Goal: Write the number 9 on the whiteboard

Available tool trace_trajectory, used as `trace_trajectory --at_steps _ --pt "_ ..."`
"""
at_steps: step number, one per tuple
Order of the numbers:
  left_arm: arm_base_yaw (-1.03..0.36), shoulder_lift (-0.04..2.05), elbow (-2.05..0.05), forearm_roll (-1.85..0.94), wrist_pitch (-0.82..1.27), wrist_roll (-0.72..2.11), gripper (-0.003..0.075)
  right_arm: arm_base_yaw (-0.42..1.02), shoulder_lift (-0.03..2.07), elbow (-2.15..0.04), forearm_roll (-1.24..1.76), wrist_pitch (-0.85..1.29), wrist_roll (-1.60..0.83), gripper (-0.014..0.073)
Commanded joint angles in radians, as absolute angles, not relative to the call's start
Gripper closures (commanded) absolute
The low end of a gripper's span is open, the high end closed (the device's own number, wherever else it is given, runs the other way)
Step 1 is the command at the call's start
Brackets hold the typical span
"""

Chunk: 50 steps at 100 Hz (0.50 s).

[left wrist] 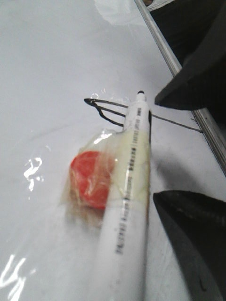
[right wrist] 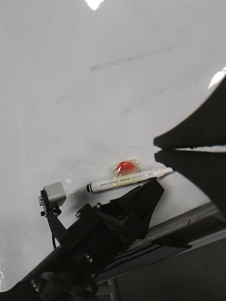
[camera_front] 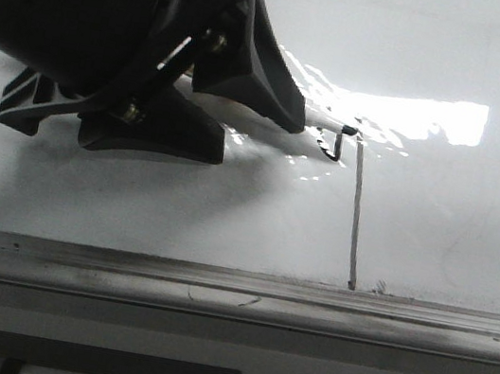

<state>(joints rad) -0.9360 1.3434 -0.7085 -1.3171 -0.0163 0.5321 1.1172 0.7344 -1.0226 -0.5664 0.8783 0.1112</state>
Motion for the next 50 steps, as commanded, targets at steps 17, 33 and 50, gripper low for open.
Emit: trace_trajectory --at_steps 17,33,50 --pt "-0.906 1.356 -0.707 -1.330 -0.254 0.531 0.0277 1.118 0.731 -1.051 -0.607 0.810 0.114 0.0652" --pt "-0.906 1.356 -0.707 -1.330 -0.254 0.531 0.0253 1.118 0.731 -1.051 -0.607 0.810 0.114 0.0652" --pt "-0.906 1.356 -0.707 -1.328 -0.254 0.531 0.0183 1.118 0.731 -1.051 -0.607 0.810 0.114 0.0652"
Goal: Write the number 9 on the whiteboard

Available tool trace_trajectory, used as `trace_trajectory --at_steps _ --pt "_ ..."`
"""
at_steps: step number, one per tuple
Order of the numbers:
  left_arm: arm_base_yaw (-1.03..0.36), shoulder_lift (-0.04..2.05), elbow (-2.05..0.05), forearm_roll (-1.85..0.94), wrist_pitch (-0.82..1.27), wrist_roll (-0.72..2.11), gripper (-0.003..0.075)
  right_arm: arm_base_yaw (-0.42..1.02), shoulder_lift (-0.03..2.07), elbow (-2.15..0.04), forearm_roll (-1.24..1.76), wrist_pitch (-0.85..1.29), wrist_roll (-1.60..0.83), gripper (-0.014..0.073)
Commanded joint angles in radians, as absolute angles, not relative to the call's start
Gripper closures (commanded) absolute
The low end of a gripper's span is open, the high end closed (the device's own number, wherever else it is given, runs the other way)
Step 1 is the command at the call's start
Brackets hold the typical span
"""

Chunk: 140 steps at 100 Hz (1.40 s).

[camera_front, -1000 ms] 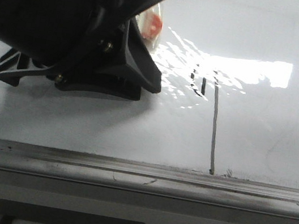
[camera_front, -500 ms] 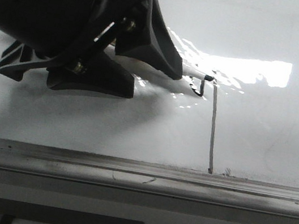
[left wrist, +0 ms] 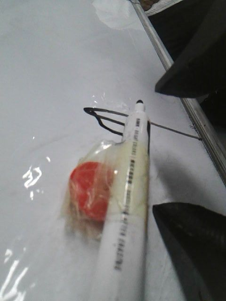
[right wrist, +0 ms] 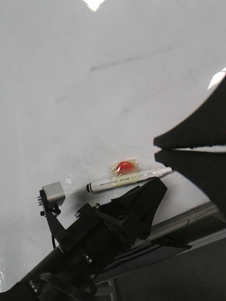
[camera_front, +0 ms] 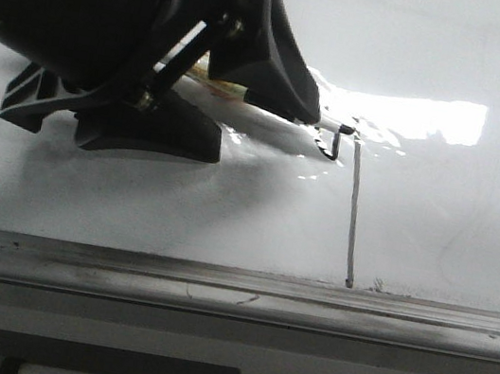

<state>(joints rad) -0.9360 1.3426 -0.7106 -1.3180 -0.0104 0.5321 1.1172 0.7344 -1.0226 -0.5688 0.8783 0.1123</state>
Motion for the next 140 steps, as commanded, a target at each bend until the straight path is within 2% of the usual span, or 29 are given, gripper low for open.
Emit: trace_trajectory --at_steps 1,22,58,86,102,116,134,140 --pt "-0.906 1.356 -0.707 -1.328 -0.254 0.531 0.0181 1.118 0.731 -1.051 -0.607 0.810 0.114 0.0652" --pt "-0.908 1.354 -0.707 -1.336 -0.239 0.531 0.0181 1.118 0.731 -1.051 -0.607 0.810 0.114 0.0652" --pt "-0.910 1.323 -0.707 -1.336 -0.058 0.531 0.0181 1.118 0.731 -1.051 -0.607 0.810 0.114 0.0652" --pt "-0.911 1.230 -0.707 -1.325 -0.068 0.538 0.0185 1.118 0.731 -1.051 -0.607 0.803 0.114 0.0652" --pt "-0.937 1.114 -0.707 -1.303 -0.037 0.538 0.0209 1.118 0.731 -1.051 -0.607 0.803 0.114 0.0652" --pt "-0.973 0.963 -0.707 -1.205 -0.099 0.540 0.0281 1.118 0.731 -1.051 -0.607 0.803 0.115 0.0652" --pt "-0.962 0.805 -0.677 -1.146 -0.198 0.602 0.0283 1.118 0.731 -1.030 -0.607 0.798 0.115 0.0652" --pt "-0.955 0.757 -0.657 -1.146 -0.208 0.670 0.0314 1.118 0.727 -1.017 -0.607 0.789 0.115 0.0652"
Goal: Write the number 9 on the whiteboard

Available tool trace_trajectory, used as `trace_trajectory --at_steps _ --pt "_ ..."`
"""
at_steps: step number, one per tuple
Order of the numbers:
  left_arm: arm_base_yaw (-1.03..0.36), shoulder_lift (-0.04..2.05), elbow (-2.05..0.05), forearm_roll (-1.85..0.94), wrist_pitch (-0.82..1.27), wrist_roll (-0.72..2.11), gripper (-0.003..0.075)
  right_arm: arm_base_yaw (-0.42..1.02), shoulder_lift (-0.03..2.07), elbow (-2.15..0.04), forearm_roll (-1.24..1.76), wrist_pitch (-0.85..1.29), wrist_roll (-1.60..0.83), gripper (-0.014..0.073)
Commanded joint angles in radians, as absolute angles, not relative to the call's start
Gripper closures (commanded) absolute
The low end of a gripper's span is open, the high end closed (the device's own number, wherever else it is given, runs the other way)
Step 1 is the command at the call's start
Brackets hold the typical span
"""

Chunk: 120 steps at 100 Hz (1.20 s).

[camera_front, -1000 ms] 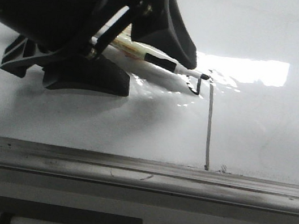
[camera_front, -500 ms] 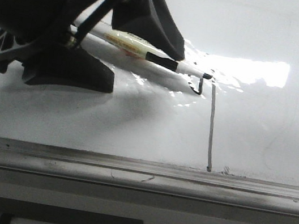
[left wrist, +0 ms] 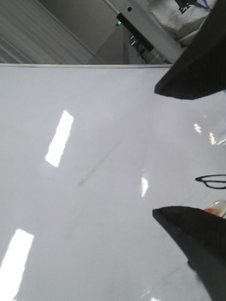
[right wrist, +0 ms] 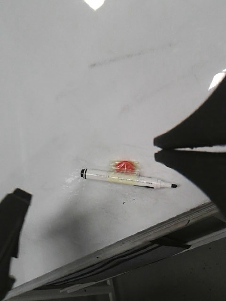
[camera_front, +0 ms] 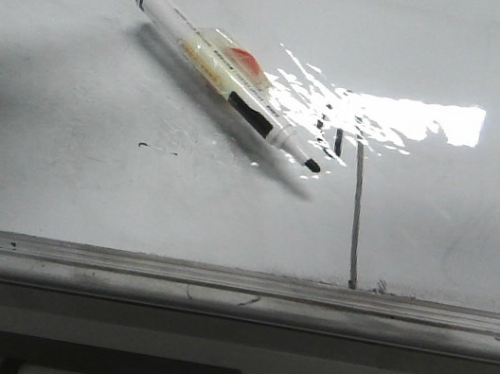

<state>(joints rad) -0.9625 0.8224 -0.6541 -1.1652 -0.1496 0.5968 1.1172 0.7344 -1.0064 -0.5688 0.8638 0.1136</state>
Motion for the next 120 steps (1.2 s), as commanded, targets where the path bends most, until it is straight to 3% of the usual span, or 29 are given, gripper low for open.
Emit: trace_trajectory --at_steps 1,6,23,51,70,120 --pt "-0.953 0.751 -0.651 -1.148 -0.209 0.677 0.0321 1.118 0.727 -1.018 -0.607 0.790 0.115 0.0652" --pt "-0.946 0.713 -0.625 -1.148 -0.209 0.714 0.0384 1.118 0.718 -1.007 -0.607 0.776 0.115 0.0651" --pt "-0.945 0.563 -0.509 -1.148 -0.207 0.824 0.0743 1.118 0.639 -0.941 -0.630 0.739 0.166 0.0651" --pt "-0.945 0.340 -0.333 -1.148 -0.203 0.942 0.0741 1.118 0.322 -0.701 -0.752 0.714 0.287 0.0651" --pt "-0.945 0.289 -0.284 -1.158 -0.201 0.942 0.0741 1.118 0.161 -0.652 -0.712 0.715 0.291 0.0656" --pt "-0.945 0.289 -0.283 -1.158 -0.201 0.942 0.0741 1.118 0.116 -0.652 -0.709 0.721 0.291 0.0656"
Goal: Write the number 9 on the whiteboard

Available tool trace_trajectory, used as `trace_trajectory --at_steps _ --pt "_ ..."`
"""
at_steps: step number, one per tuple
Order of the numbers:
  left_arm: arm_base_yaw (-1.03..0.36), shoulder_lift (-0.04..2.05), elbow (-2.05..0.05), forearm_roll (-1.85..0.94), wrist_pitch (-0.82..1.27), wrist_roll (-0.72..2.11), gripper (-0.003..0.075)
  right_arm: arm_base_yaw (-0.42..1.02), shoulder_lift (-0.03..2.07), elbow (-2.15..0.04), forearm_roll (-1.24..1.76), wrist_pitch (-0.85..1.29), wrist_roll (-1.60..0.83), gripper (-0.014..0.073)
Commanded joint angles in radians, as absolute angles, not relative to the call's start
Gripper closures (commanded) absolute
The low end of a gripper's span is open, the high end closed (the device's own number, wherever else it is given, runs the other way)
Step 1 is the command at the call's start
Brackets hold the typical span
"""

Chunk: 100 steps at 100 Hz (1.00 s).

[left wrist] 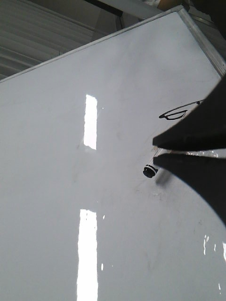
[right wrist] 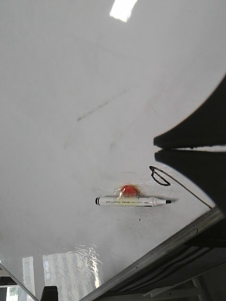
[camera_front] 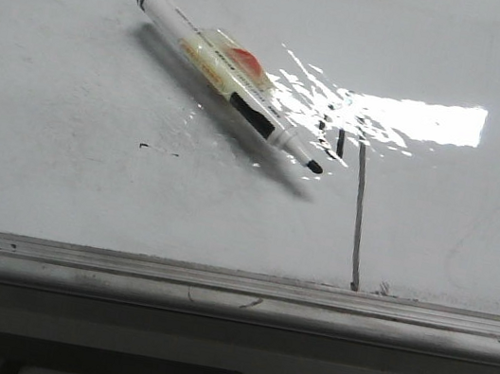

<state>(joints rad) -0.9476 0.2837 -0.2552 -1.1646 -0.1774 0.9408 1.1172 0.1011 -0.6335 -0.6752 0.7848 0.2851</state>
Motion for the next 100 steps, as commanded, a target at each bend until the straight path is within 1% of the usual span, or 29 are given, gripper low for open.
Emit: trace_trajectory --at_steps 1,39,48,55,61,72,83,100 --pt "-0.945 0.289 -0.283 -1.158 -0.201 0.942 0.0741 1.118 0.116 -0.652 -0.709 0.721 0.291 0.0656" --pt "-0.929 0.263 -0.283 -1.171 -0.194 0.956 0.0741 1.118 0.116 -0.652 -0.709 0.721 0.291 0.0656" --pt "-0.904 0.237 -0.275 -1.090 -0.212 1.003 0.0741 1.118 0.116 -0.652 -0.709 0.721 0.291 0.0656" --pt "-0.877 0.216 -0.253 -0.939 -0.220 1.003 0.0741 1.118 0.116 -0.652 -0.709 0.721 0.291 0.0656" --pt "-0.839 0.192 -0.222 -0.749 -0.217 0.964 0.0741 1.118 0.116 -0.652 -0.709 0.721 0.291 0.0656" --pt "-0.739 0.127 -0.157 -0.482 -0.217 0.749 0.0741 1.118 0.116 -0.652 -0.709 0.721 0.291 0.0656" --pt "-0.623 0.060 -0.096 -0.398 -0.215 0.566 0.0741 1.118 0.116 -0.652 -0.709 0.721 0.291 0.0656" --pt "-0.437 0.008 -0.020 -0.309 -0.194 0.393 0.0741 1.118 0.116 -0.652 -0.709 0.721 0.291 0.0656"
